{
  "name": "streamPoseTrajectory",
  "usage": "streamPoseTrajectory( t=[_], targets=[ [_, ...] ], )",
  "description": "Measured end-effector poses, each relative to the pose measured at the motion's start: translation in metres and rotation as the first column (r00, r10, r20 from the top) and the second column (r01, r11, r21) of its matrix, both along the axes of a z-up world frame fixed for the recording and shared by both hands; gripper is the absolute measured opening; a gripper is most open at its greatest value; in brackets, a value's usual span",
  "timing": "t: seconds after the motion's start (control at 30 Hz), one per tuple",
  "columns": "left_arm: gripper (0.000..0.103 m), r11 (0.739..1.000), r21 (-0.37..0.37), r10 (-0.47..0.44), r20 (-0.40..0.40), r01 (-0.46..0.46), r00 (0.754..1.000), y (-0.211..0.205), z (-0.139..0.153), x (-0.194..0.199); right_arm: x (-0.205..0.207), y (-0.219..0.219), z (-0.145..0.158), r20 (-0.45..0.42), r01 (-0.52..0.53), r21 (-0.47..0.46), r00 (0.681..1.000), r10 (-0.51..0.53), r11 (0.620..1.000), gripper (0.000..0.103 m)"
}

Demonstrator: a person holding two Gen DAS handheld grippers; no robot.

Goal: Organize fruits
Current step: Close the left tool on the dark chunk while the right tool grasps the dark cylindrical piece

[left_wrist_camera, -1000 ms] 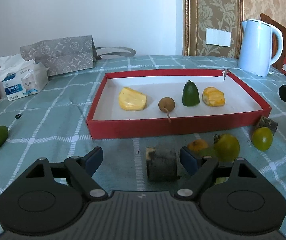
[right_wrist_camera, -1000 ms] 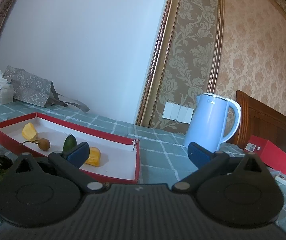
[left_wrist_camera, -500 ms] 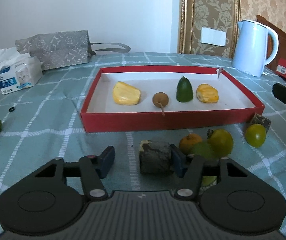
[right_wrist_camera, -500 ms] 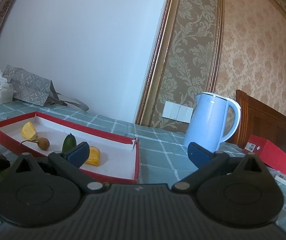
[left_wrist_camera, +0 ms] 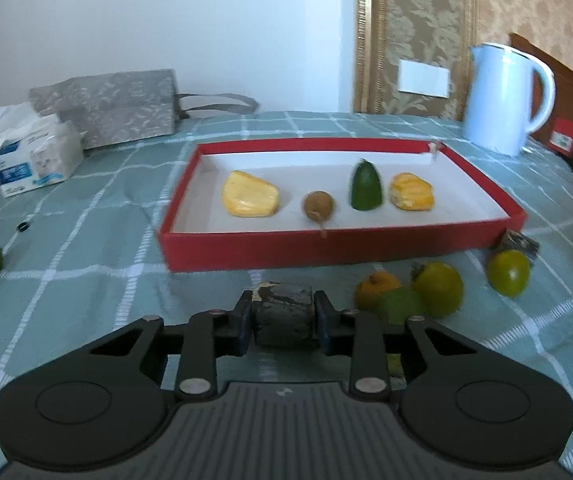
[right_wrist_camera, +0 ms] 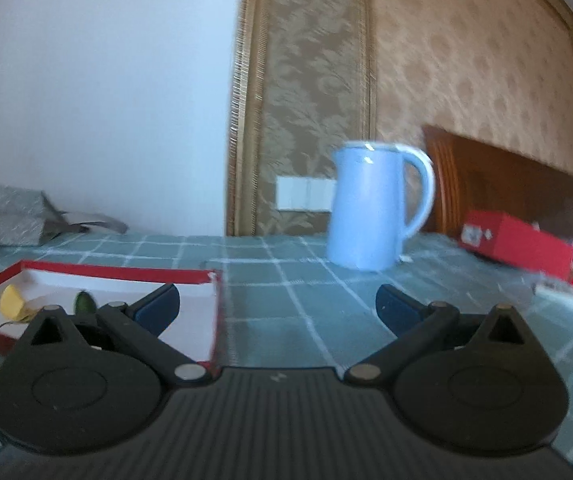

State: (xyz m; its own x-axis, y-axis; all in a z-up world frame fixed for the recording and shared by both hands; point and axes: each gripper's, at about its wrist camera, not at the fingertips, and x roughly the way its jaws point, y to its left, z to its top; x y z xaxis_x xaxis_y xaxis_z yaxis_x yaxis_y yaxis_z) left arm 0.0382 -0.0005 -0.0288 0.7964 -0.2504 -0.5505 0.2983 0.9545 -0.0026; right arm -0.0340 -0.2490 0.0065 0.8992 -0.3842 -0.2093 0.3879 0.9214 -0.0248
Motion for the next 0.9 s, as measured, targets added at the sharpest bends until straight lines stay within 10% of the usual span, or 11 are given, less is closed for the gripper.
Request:
streamPoseTrajectory(
  t=[0.13, 0.9],
  targets=[
    [0.029, 0.997, -0.038, 0.062, -0.021, -0.063, 0.998, 0.012, 0.001, 0.008, -0.007, -0.023, -0.003, -0.014, -0.017, 0.107, 1.000, 0.019, 0.994, 0.103],
    [0.029, 0.997, -0.053, 0.058, -0.037, -0.060, 0.998, 0.016, 0.000, 0.010, 0.034, 0.009, -0.033, -0.327, -0.304, 0.046, 0.896, 0.302, 0.952, 0.081]
  ],
)
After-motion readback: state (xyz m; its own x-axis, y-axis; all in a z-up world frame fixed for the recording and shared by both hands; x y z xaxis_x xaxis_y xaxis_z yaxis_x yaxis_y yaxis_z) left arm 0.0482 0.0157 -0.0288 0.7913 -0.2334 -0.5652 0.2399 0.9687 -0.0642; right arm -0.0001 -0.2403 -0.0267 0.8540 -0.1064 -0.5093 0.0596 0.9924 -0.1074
